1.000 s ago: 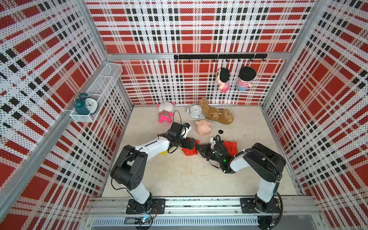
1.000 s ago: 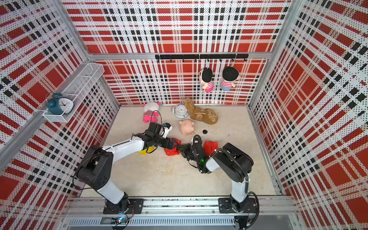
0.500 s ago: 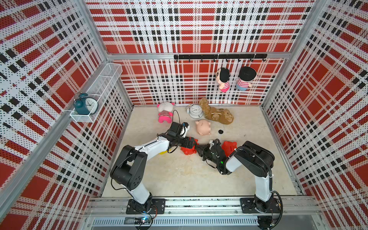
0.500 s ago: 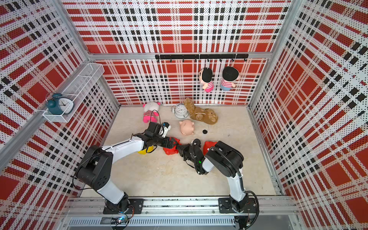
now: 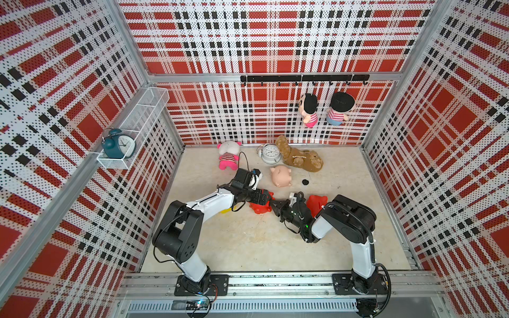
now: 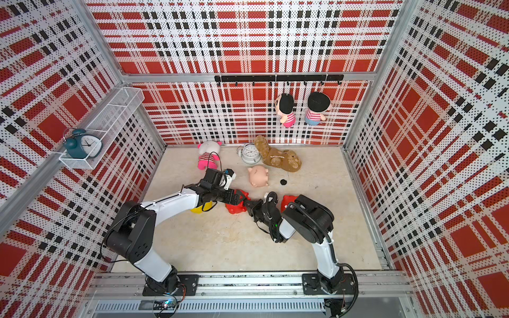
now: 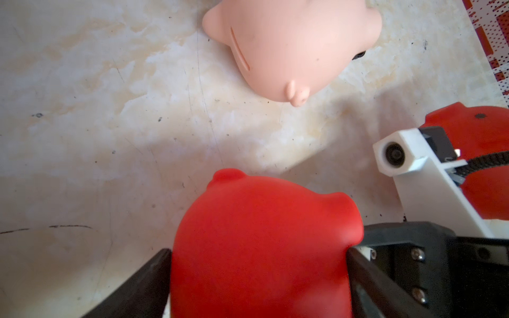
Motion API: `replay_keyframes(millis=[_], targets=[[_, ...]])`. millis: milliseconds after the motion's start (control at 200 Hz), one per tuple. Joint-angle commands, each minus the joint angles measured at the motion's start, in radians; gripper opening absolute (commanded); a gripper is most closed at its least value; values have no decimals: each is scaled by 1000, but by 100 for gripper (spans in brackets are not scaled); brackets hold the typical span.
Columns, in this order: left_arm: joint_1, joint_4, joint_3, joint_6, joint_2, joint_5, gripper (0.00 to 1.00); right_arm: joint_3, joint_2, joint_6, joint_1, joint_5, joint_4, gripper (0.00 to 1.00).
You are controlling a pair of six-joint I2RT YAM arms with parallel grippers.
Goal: Open piggy banks
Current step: Open the lid on the piggy bank.
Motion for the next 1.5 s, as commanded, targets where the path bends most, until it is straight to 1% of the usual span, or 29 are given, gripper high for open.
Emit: replay_keyframes(millis=[0,60,271,461,746,977,1353,1498], targets=[[-26,-136,-52,10,51,102,94,-2,-39,-92,-4,-2,18,0],[-24,-135,-51,10,50,102,94,-5,-57,-117,-8,4,-1,0],[-18,-136,-50,11,51,100,94,-19,-76,-134,-17,11,-27,0],[-18,-136,-50,11,52,103,94,-11,-112,-221,-18,9,-107,0],[-14,-138,-51,11,54,100,94,-17,-146,-305,-21,5,-184,0],[-10,-137,-51,11,58,99,94,-41,-144,-305,-25,-2,-181,0],[-6,-140,-48,8,60,91,94,-75,-193,-325,-27,11,-194,0],[-1,-139,-48,-1,57,66,94,-86,-236,-368,-28,15,-230,0]])
